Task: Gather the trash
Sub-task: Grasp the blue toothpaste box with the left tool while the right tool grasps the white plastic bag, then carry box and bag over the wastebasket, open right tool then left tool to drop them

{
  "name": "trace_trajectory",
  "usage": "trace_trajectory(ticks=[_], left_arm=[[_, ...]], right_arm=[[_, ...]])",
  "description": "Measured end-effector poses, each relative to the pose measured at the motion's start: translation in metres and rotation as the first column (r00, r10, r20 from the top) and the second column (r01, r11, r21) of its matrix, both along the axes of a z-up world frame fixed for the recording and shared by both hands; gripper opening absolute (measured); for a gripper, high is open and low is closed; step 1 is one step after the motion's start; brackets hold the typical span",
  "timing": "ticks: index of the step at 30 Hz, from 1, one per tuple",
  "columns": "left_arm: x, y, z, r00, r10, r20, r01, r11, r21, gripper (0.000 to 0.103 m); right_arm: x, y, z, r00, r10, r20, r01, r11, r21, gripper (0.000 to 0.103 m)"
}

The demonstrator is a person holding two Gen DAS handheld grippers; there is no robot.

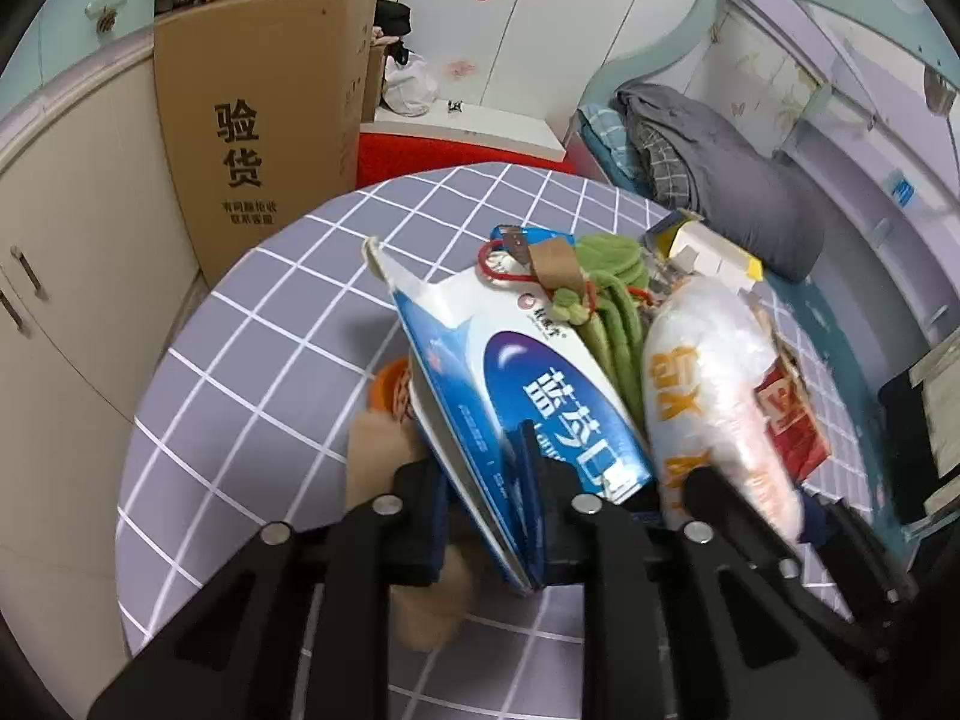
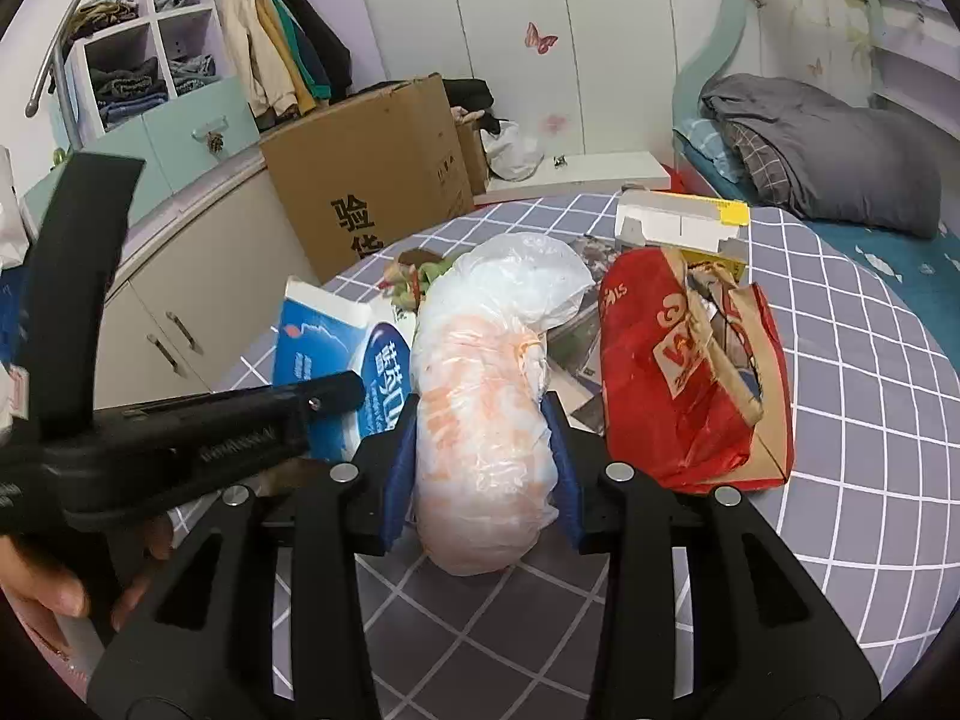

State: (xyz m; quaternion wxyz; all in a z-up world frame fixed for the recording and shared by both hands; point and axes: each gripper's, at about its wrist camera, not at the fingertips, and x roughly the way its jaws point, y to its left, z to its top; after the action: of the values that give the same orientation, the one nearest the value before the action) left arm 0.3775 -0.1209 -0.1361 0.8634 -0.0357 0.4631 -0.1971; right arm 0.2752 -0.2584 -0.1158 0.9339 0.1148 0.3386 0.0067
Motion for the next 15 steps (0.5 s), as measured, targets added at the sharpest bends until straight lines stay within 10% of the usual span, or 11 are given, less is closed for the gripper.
trace_trajectory(ticks=[15], left_arm=[[-0.079, 0.061, 0.059, 0.965, 0.106, 0.239, -0.076, 0.988, -0.131, 0.006]], right_arm=[[-0.043, 0.019, 0.042, 0.992, 0.006, 0.126, -0.012, 0.999, 0.044, 0.037]])
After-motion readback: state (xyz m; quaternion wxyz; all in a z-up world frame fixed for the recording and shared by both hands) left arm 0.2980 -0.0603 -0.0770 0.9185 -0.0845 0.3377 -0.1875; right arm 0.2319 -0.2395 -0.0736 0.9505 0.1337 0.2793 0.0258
